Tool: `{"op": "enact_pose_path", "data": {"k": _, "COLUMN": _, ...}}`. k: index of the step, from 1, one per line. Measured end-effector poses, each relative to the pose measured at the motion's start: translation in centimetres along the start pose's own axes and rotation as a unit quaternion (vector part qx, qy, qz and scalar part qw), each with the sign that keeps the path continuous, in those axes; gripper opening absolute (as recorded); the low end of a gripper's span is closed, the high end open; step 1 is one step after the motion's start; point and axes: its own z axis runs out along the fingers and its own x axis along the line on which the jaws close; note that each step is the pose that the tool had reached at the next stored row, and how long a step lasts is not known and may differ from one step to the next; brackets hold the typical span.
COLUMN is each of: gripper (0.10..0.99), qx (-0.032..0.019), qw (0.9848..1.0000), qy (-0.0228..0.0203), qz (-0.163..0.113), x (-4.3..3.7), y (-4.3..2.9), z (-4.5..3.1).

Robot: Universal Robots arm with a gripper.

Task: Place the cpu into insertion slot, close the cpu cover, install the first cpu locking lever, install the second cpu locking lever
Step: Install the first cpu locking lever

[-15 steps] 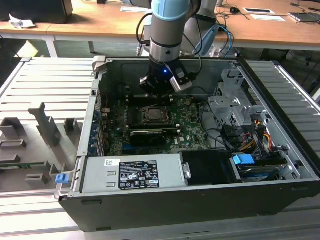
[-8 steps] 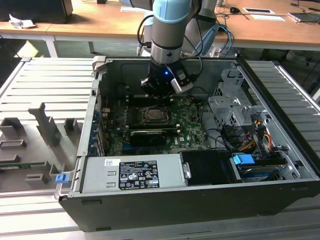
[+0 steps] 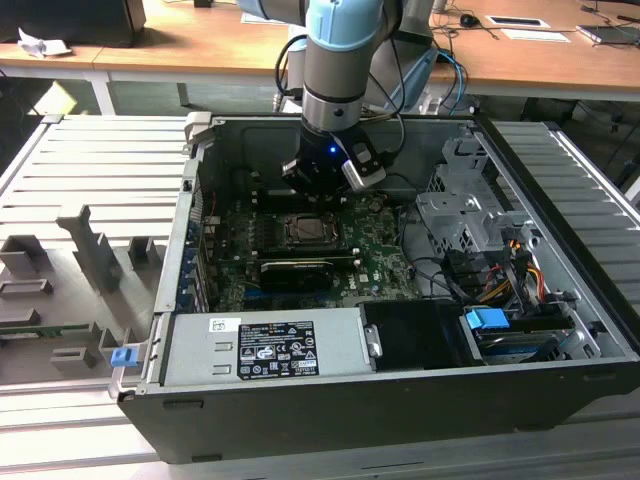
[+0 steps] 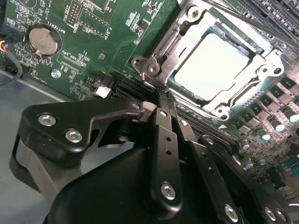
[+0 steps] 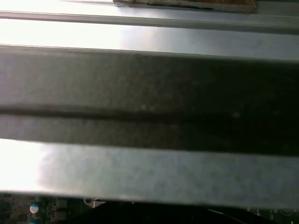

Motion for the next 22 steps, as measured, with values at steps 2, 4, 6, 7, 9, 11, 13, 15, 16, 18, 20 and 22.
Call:
{"op": "enact_pose_path", "data": {"k": 2, "gripper": 0.106, "qx": -0.0004, "qw": 1.0000, "qy": -0.0003, "qz": 0.000, "x": -0.01, "y": 0.00, "z": 0.21}}
{"op": "enact_pose_path", "data": {"k": 4, "gripper": 0.106, "qx": 0.0003, "qw": 1.0000, "qy": 0.0000, "qz": 0.000, "x": 0.00, "y": -0.04, "z": 0.36}}
{"op": "enact_pose_path", "data": {"k": 6, "gripper": 0.106, "qx": -0.0014, "qw": 1.0000, "qy": -0.0001, "qz": 0.000, "x": 0.00, "y": -0.05, "z": 0.37}}
{"op": "enact_pose_path", "data": {"k": 7, "gripper": 0.106, "qx": -0.0020, "qw": 1.0000, "qy": -0.0002, "qz": 0.000, "x": -0.01, "y": -0.03, "z": 0.36}}
{"op": "enact_pose_path", "data": {"k": 9, "gripper": 0.106, "qx": -0.0025, "qw": 1.0000, "qy": -0.0005, "qz": 0.000, "x": -0.02, "y": 0.00, "z": 0.19}}
{"op": "enact_pose_path", "data": {"k": 11, "gripper": 0.106, "qx": -0.0021, "qw": 1.0000, "qy": -0.0003, "qz": 0.000, "x": -0.02, "y": 0.03, "z": -0.17}}
{"op": "enact_pose_path", "data": {"k": 13, "gripper": 0.106, "qx": -0.0021, "qw": 1.0000, "qy": -0.0003, "qz": 0.000, "x": -0.01, "y": 0.10, "z": -0.88}}
{"op": "enact_pose_path", "data": {"k": 15, "gripper": 0.106, "qx": -0.0022, "qw": 1.0000, "qy": -0.0003, "qz": 0.000, "x": -0.02, "y": 0.07, "z": -0.98}}
{"op": "enact_pose_path", "data": {"k": 16, "gripper": 0.106, "qx": -0.0022, "qw": 1.0000, "qy": -0.0003, "qz": 0.000, "x": -0.01, "y": 0.00, "z": -0.99}}
{"op": "enact_pose_path", "data": {"k": 18, "gripper": 0.106, "qx": -0.0020, "qw": 1.0000, "qy": -0.0002, "qz": 0.000, "x": 0.00, "y": -0.11, "z": -1.01}}
{"op": "enact_pose_path", "data": {"k": 20, "gripper": 0.106, "qx": -0.0021, "qw": 1.0000, "qy": -0.0002, "qz": 0.000, "x": 0.00, "y": -0.21, "z": -1.02}}
{"op": "enact_pose_path", "data": {"k": 22, "gripper": 0.106, "qx": -0.0021, "qw": 1.0000, "qy": -0.0002, "qz": 0.000, "x": 0.01, "y": -0.33, "z": -1.03}}
